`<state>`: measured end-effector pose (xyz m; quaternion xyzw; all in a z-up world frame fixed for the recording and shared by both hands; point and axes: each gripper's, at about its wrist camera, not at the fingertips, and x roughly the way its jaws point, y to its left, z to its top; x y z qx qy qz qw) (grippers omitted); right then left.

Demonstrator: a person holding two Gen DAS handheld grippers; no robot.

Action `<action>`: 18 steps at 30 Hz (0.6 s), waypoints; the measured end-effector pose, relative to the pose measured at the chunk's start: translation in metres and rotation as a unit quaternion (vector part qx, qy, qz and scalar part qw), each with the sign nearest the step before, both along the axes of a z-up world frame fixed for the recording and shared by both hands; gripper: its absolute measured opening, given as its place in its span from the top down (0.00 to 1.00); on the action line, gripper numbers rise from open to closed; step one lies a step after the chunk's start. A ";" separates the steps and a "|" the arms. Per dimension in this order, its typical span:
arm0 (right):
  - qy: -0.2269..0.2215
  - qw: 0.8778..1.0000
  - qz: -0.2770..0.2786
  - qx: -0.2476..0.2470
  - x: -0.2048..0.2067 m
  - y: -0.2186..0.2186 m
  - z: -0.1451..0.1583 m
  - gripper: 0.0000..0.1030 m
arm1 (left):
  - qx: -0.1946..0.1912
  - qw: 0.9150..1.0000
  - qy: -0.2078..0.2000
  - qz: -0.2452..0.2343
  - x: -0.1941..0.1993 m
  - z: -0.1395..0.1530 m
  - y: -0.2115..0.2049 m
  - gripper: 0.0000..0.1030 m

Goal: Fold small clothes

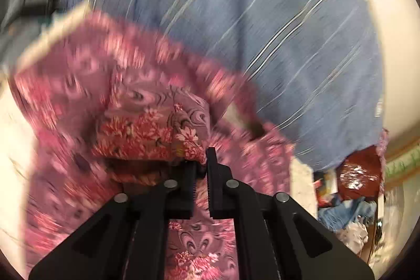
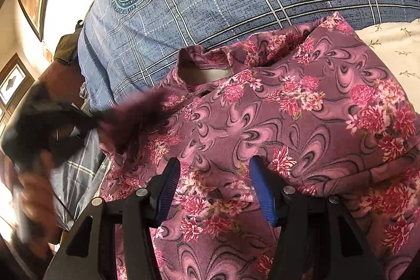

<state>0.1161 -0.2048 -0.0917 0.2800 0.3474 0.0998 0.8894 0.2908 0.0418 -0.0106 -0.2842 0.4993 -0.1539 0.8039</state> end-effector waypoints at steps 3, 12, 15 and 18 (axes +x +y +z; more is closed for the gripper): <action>-0.001 1.000 0.001 0.003 -0.001 -0.002 -0.001 0.45 | 0.009 1.000 0.024 0.016 -0.012 -0.024 -0.006 0.96; 0.036 0.998 0.000 -0.053 0.009 0.012 0.011 0.45 | 0.097 0.989 -0.060 0.093 -0.043 0.029 0.044 0.51; 0.056 0.991 0.011 -0.123 0.020 0.039 0.028 0.43 | 0.147 0.978 -0.067 0.134 -0.046 0.038 0.075 0.51; 0.045 0.990 0.057 -0.121 0.038 0.076 0.044 0.33 | 0.139 0.977 -0.048 0.153 -0.044 0.030 0.104 0.51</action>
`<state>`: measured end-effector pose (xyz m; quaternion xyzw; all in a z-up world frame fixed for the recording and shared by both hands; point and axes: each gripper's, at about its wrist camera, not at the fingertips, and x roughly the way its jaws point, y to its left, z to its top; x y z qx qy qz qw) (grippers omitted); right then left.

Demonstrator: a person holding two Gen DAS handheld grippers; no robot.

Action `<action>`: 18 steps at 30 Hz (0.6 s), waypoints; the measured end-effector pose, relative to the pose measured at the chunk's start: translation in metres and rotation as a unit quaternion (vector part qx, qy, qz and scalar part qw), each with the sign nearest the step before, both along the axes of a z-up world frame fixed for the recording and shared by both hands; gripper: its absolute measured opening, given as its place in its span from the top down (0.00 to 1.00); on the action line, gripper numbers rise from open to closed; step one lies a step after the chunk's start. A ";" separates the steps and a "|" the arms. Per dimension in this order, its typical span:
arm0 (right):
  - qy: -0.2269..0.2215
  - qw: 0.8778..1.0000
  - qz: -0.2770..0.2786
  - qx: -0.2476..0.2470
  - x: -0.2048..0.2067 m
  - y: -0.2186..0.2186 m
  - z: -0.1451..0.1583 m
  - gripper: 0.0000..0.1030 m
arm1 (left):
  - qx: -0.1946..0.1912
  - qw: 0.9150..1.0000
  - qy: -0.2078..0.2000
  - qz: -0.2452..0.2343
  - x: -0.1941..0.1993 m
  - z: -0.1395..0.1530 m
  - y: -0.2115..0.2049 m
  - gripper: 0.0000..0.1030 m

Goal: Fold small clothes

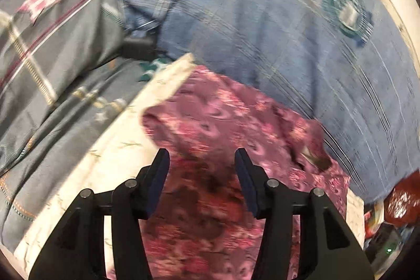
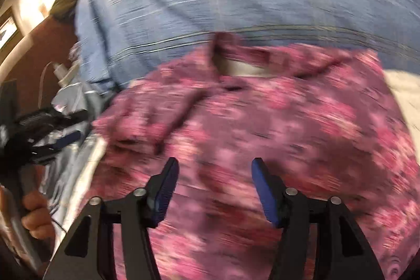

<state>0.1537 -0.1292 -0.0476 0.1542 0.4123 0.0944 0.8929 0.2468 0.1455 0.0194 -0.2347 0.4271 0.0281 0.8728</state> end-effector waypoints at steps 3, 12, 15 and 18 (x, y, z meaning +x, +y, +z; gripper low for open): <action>-0.022 0.999 0.029 -0.030 0.014 0.039 0.015 0.31 | -0.022 1.000 0.012 0.019 0.001 -0.009 0.024 0.51; -0.013 0.980 0.113 -0.164 0.053 0.129 0.005 0.26 | -0.059 0.996 0.012 0.059 -0.002 -0.016 0.058 0.51; 0.005 0.978 0.089 -0.191 0.062 0.129 -0.007 0.33 | -0.059 0.997 0.015 0.055 -0.001 -0.017 0.055 0.51; 0.006 0.993 0.067 -0.093 0.059 0.098 -0.007 0.77 | -0.068 0.996 0.018 0.045 0.002 -0.021 0.047 0.51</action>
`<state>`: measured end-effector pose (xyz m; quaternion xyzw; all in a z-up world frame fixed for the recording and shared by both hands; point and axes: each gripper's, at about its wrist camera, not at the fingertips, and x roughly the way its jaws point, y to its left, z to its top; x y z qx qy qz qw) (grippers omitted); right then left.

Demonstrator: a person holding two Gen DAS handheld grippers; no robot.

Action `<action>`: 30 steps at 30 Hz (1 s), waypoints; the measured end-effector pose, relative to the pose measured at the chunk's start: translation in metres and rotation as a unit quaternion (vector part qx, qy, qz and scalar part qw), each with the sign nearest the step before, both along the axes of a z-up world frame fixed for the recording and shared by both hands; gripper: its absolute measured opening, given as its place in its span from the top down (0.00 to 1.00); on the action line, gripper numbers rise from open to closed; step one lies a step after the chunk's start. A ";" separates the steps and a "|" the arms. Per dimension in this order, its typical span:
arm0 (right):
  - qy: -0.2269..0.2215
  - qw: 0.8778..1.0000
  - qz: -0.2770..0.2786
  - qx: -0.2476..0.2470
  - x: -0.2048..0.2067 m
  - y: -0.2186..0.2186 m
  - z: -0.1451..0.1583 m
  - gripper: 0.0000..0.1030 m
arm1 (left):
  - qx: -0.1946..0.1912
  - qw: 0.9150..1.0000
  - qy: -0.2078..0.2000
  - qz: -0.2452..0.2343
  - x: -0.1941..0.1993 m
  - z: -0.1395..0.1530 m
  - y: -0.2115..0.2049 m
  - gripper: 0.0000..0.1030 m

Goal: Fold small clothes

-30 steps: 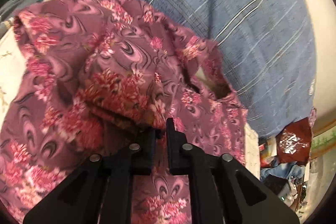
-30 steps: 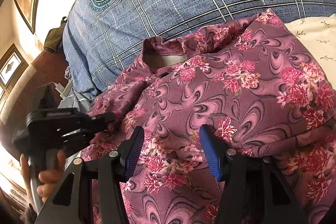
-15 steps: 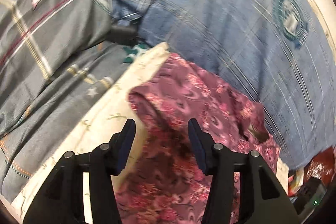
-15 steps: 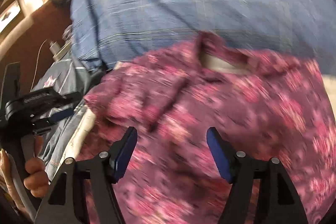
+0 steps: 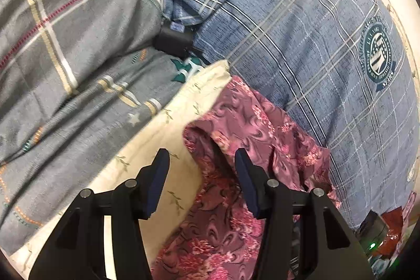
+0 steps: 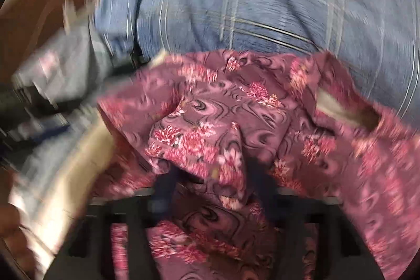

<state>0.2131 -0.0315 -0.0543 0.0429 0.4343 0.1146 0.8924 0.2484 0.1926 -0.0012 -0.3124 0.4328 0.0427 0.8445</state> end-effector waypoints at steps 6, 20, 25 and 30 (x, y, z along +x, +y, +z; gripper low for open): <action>0.003 0.981 -0.080 0.177 -0.021 -0.090 0.002 0.86 | -0.011 0.999 0.008 -0.042 0.004 -0.014 -0.037 0.51; 0.018 0.908 -0.243 0.340 -0.082 -0.246 -0.044 0.77 | -0.018 0.990 0.030 -0.134 0.014 -0.034 -0.122 0.35; 0.009 0.907 -0.262 0.329 -0.067 -0.248 -0.038 0.66 | -0.018 0.992 0.026 -0.126 0.014 -0.037 -0.124 0.35; -0.008 0.909 -0.252 0.332 -0.050 -0.256 -0.023 0.94 | -0.023 0.992 0.018 -0.120 0.012 -0.036 -0.120 0.36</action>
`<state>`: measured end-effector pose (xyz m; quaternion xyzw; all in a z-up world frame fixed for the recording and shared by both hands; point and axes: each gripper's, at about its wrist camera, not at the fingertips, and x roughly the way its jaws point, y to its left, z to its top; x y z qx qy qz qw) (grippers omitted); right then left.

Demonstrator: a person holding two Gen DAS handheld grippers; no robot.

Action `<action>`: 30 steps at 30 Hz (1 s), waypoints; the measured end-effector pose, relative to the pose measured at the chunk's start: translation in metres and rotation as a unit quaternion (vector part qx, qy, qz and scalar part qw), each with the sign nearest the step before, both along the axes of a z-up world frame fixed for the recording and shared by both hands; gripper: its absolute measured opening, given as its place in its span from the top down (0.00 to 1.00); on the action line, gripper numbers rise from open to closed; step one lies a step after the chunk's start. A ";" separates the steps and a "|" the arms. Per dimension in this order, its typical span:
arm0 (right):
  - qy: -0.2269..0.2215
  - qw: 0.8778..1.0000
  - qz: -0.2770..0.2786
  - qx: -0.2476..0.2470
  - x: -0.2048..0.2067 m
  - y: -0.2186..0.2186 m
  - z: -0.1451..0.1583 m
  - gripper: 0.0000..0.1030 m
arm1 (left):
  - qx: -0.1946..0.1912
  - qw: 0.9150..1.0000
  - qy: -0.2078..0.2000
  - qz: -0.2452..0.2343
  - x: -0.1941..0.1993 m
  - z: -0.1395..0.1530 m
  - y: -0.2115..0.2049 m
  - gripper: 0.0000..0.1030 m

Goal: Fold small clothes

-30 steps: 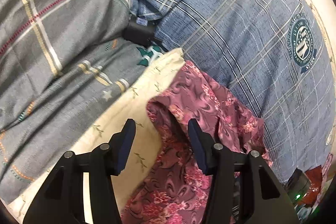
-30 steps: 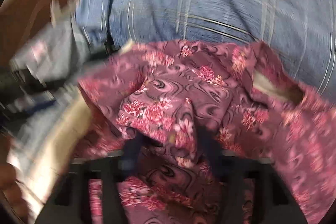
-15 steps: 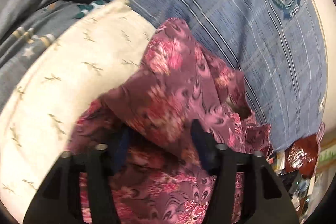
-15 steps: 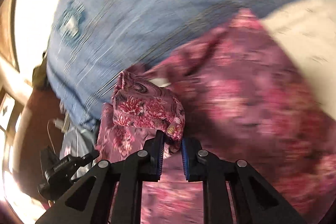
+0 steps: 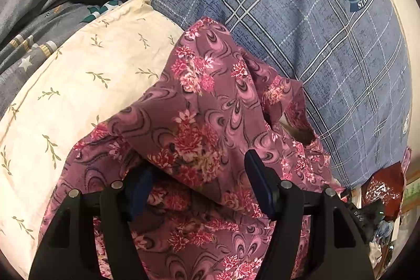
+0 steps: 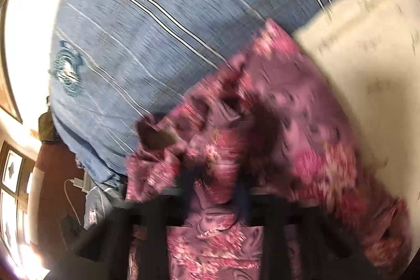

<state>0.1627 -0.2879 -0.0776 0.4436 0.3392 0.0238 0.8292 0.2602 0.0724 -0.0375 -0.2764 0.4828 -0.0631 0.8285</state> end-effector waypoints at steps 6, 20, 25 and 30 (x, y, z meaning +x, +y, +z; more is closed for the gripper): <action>0.004 0.998 -0.056 -0.015 -0.036 -0.037 0.006 0.94 | 0.006 1.000 0.008 -0.003 0.000 -0.002 0.002 0.36; 0.009 0.995 -0.042 -0.085 -0.046 -0.052 0.046 0.47 | 0.089 0.995 0.002 -0.053 0.005 0.043 -0.010 0.36; 0.073 0.987 -0.046 -0.139 -0.016 -0.067 0.022 0.47 | 0.115 0.990 0.039 -0.067 0.032 0.022 -0.010 0.36; 0.071 0.970 -0.001 -0.233 -0.008 -0.039 0.028 0.94 | 0.174 0.980 0.035 -0.091 0.040 0.019 -0.026 0.36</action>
